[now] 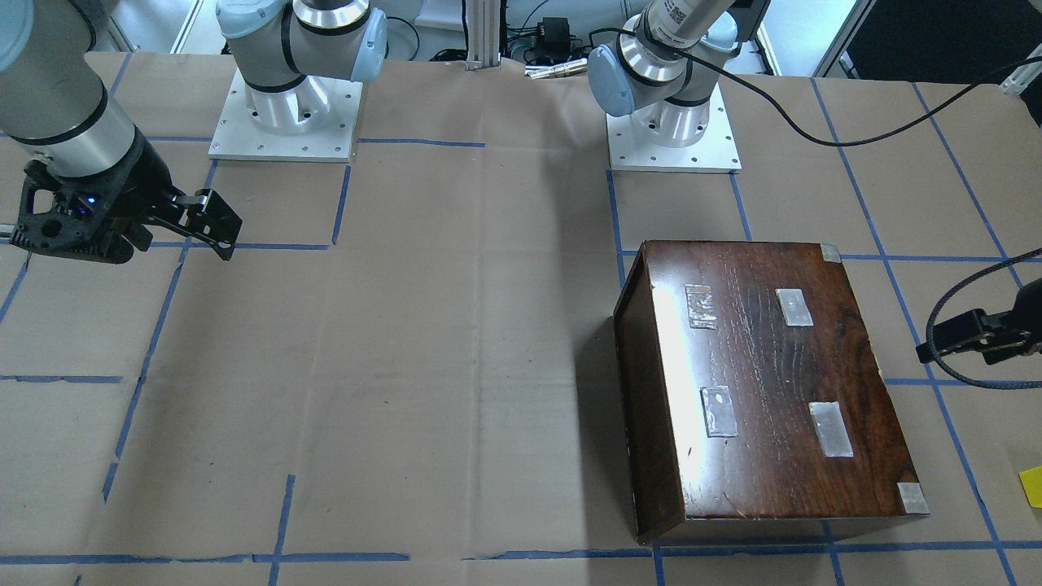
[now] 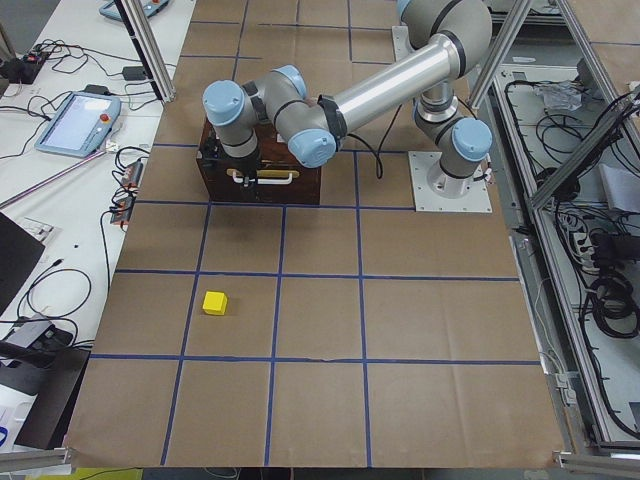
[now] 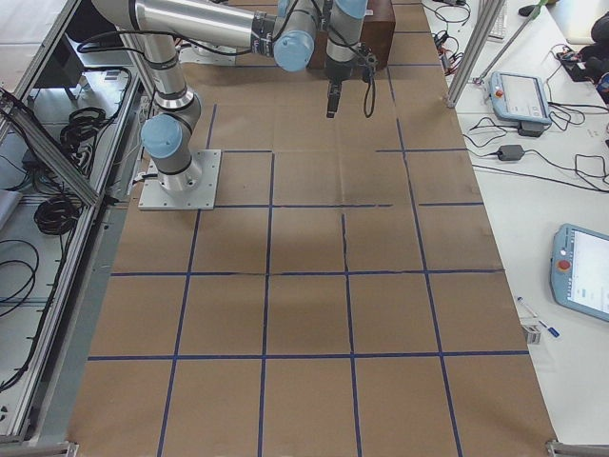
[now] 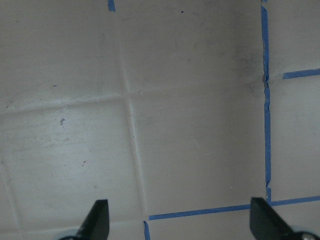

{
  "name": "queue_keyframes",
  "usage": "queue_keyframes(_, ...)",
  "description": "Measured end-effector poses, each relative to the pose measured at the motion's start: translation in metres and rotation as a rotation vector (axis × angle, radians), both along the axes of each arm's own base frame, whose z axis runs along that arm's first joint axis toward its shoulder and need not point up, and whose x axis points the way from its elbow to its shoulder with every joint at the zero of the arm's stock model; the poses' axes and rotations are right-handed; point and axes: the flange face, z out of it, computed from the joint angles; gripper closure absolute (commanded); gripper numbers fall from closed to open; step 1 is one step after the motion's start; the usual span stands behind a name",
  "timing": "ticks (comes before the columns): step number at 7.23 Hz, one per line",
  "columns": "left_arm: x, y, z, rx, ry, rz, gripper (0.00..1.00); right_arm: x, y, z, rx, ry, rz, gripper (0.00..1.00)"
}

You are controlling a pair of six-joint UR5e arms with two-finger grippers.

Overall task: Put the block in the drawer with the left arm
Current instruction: 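Lower the left gripper to the white drawer handle on the cabinet side, then grasp the white drawer handle with the left gripper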

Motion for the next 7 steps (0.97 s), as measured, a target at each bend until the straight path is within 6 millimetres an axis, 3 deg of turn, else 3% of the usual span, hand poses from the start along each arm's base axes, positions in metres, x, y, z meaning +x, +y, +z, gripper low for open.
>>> queue_keyframes(2,0.019,0.0,-0.023,0.023,0.031,0.02,0.01,0.0,0.0,0.0,0.0,0.0,0.0,0.0)
queue_keyframes(7,0.012,-0.007,-0.057,0.004,0.182,0.015,0.01,0.0,0.0,0.0,0.0,0.0,-0.001,0.0)
